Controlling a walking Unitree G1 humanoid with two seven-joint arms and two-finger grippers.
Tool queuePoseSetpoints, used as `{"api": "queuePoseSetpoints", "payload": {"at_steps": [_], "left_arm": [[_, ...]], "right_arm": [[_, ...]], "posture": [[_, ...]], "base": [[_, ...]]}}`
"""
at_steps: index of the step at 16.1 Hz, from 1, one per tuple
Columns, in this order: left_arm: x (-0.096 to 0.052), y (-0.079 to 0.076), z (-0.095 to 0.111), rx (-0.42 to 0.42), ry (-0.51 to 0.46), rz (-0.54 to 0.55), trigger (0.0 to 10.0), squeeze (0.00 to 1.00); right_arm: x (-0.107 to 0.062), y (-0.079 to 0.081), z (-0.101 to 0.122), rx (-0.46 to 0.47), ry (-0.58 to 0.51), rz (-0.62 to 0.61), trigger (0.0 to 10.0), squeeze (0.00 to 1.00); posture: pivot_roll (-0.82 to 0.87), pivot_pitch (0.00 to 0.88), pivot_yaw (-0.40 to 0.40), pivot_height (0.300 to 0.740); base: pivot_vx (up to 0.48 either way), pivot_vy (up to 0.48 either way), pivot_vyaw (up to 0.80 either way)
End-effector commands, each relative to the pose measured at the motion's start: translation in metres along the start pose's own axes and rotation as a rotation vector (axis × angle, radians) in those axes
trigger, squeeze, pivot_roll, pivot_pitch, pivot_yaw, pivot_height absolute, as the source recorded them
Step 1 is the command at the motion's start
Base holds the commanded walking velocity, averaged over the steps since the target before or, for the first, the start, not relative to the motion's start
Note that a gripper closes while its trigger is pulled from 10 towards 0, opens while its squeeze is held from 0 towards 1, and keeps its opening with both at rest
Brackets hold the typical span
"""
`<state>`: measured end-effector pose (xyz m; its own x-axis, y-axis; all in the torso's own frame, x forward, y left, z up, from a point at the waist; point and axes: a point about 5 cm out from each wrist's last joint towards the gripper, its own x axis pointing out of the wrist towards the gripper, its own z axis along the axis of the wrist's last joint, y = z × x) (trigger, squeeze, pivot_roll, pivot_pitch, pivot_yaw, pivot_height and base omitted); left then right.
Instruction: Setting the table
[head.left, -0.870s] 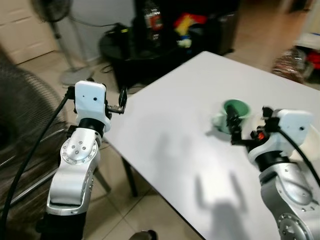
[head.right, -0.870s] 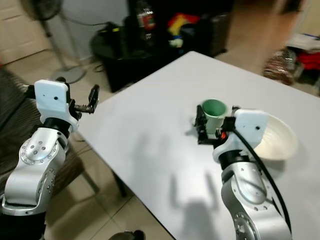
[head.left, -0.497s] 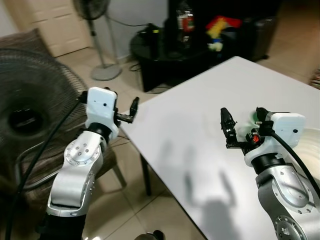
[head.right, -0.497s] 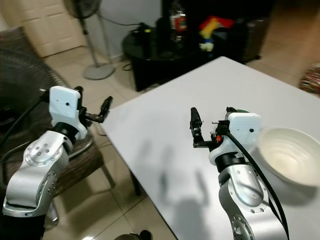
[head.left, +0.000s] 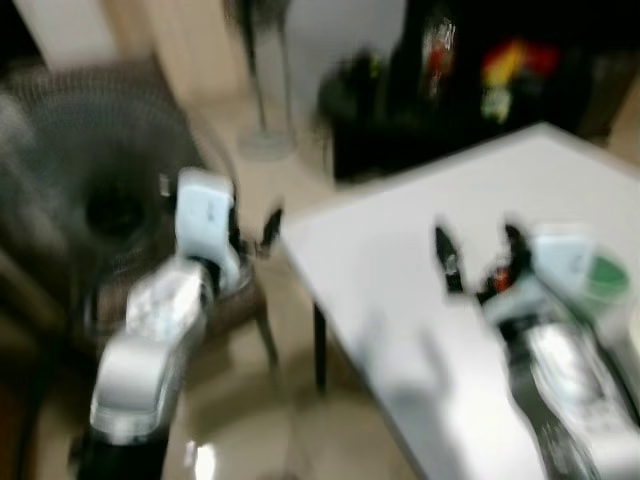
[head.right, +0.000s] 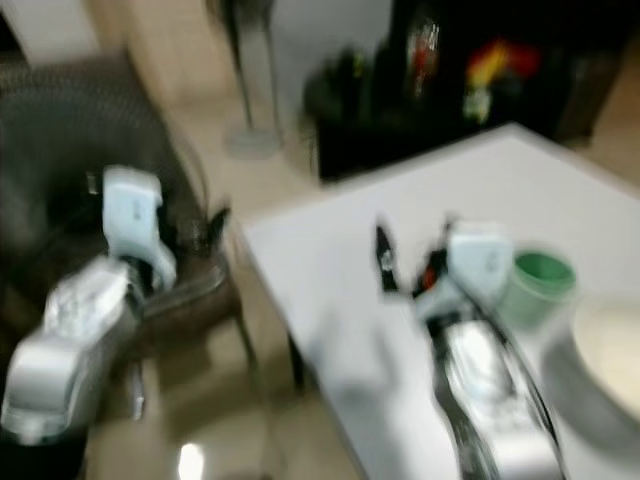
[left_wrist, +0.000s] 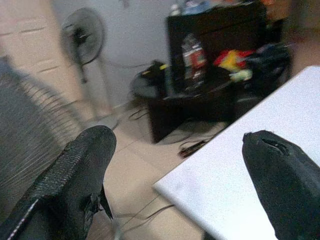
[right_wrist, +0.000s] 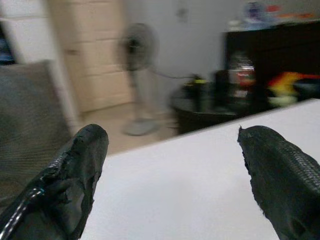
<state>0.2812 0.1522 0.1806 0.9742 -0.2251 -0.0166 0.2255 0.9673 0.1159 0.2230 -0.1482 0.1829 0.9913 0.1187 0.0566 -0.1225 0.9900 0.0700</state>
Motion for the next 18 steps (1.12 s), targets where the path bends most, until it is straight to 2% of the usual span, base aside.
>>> {"api": "queuePoseSetpoints", "payload": {"at_steps": [1,4,9,13,18], "left_arm": [[0.001,0.005,0.002,0.031,-0.007,0.050,10.0,0.00],[0.001,0.001,0.003,0.075,-0.025,0.017,10.0,0.00],[0.002,-0.004,0.004,0.056,-0.031,-0.008,10.0,0.00],[0.001,-0.003,0.004,0.056,-0.029,-0.004,10.0,0.00],[-0.001,-0.002,0.005,0.064,-0.029,-0.004,10.0,0.00]], "right_arm": [[0.002,-0.005,0.000,-0.014,-0.003,-0.026,10.0,1.00],[0.002,-0.009,-0.002,-0.010,0.000,-0.059,10.0,1.00],[0.002,-0.016,0.000,-0.006,-0.044,-0.112,10.0,1.00],[0.005,-0.015,-0.003,-0.073,-0.030,-0.095,10.0,1.00],[0.006,-0.010,-0.014,-0.002,0.037,-0.033,10.0,1.00]], "posture": [[0.03,0.000,0.062,0.740],[0.03,0.000,0.067,0.740],[0.02,0.000,0.075,0.740],[0.03,0.000,0.069,0.740],[0.04,0.000,0.061,0.740]], "base": [[0.000,0.000,0.80],[0.000,0.000,0.80],[0.000,0.000,0.80],[0.000,0.000,0.80],[0.000,0.269,0.00]]}}
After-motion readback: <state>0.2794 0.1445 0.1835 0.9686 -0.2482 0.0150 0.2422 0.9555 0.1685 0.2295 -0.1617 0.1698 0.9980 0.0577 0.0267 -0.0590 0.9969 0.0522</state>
